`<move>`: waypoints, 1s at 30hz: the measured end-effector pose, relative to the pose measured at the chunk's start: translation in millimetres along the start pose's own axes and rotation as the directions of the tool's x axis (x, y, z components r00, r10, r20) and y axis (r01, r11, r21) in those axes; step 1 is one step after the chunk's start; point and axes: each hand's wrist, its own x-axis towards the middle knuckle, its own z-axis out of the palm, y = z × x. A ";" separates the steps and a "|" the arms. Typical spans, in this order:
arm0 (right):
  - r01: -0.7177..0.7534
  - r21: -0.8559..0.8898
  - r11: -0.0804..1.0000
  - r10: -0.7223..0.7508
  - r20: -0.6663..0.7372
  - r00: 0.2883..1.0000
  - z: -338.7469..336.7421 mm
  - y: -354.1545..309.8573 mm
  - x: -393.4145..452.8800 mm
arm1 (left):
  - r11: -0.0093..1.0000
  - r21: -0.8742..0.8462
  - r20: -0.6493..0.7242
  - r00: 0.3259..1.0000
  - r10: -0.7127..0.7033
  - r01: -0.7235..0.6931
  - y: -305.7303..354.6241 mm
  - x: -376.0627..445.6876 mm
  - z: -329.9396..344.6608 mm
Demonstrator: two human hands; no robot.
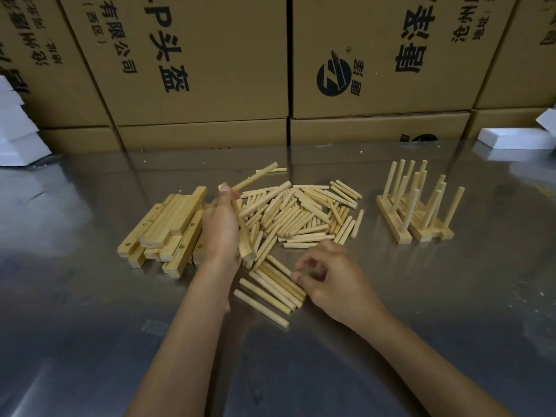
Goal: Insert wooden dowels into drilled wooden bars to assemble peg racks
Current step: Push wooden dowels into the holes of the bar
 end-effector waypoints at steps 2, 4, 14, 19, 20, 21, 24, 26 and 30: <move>-0.018 -0.069 0.997 0.019 0.011 1.000 0.7 3.9 2.9 | 1.000 0.003 0.008 1.000 0.001 -0.001 -1.0 1.7 -0.8; -0.045 -0.090 0.995 0.042 -0.032 0.999 -5.2 9.2 3.9 | 1.000 -0.002 0.028 1.000 0.003 -0.003 -1.5 2.0 0.8; 0.135 0.294 0.946 -0.109 -0.102 0.989 -17.6 -3.9 1.1 | 0.995 0.014 0.203 0.974 -0.102 0.101 -7.0 -1.7 11.1; 0.299 0.369 0.880 -0.277 -0.112 0.954 -17.2 -17.5 -3.7 | 0.987 -0.049 0.256 0.957 -0.139 0.156 -10.7 -0.1 13.1; 0.308 0.349 0.885 -0.283 -0.122 0.951 -17.3 -17.5 -4.0 | 0.987 -0.047 0.253 0.957 -0.139 0.156 -10.8 0.3 13.2; 0.323 0.320 0.891 -0.294 -0.135 0.946 -17.9 -17.4 -4.5 | 0.988 -0.037 0.246 0.960 -0.134 0.147 -10.8 0.4 13.3; 0.379 0.193 0.905 -0.349 -0.173 0.921 -19.6 -17.9 -5.6 | 0.996 0.008 0.249 0.964 -0.093 0.094 -9.4 -1.6 13.6; 0.404 0.121 0.907 -0.379 -0.188 0.906 -20.2 -19.3 -5.9 | 0.997 0.047 0.265 0.962 -0.071 0.061 -8.7 -4.8 14.8; 0.432 0.042 0.901 -0.413 -0.224 0.883 -19.5 -19.6 -5.6 | 0.995 0.096 0.259 0.966 -0.024 -0.001 -9.9 -10.1 19.6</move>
